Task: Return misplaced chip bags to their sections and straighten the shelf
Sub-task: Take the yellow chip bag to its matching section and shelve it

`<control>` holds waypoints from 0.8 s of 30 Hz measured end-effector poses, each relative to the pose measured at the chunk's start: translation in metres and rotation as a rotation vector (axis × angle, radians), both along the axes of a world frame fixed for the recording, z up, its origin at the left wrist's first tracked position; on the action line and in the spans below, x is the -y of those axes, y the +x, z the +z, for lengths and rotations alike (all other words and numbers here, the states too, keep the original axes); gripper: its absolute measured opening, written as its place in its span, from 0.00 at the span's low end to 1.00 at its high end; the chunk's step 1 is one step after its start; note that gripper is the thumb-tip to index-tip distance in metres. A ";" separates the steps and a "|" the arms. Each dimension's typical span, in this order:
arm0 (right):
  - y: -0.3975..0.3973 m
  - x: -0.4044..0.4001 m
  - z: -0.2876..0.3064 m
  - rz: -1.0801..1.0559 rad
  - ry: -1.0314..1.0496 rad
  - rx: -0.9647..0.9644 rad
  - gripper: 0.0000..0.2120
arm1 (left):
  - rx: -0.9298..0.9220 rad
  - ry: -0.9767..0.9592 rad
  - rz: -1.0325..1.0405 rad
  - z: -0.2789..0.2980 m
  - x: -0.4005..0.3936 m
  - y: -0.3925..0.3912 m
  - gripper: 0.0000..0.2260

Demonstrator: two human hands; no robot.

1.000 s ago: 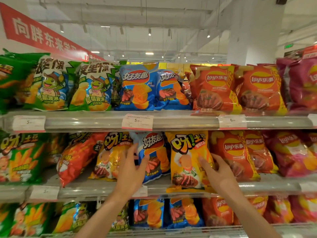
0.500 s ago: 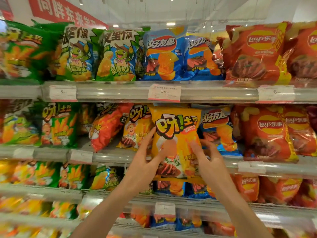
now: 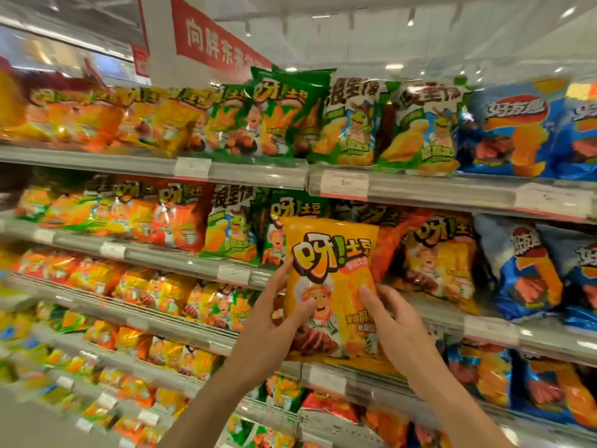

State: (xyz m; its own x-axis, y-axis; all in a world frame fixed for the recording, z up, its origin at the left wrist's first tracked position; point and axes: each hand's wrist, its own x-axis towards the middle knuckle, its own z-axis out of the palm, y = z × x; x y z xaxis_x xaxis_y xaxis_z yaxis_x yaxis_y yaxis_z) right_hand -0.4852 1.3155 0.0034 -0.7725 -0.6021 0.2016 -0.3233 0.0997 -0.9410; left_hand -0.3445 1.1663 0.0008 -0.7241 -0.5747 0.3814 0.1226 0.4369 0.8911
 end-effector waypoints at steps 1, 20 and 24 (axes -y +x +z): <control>0.016 0.023 0.000 0.026 0.001 0.009 0.27 | 0.000 0.002 0.021 0.000 0.020 0.020 0.31; 0.201 0.416 0.000 0.470 0.049 0.077 0.21 | -0.034 0.042 0.448 -0.019 0.346 0.250 0.29; 0.220 0.508 -0.005 0.506 0.067 0.075 0.28 | 0.006 0.068 0.485 -0.020 0.428 0.275 0.29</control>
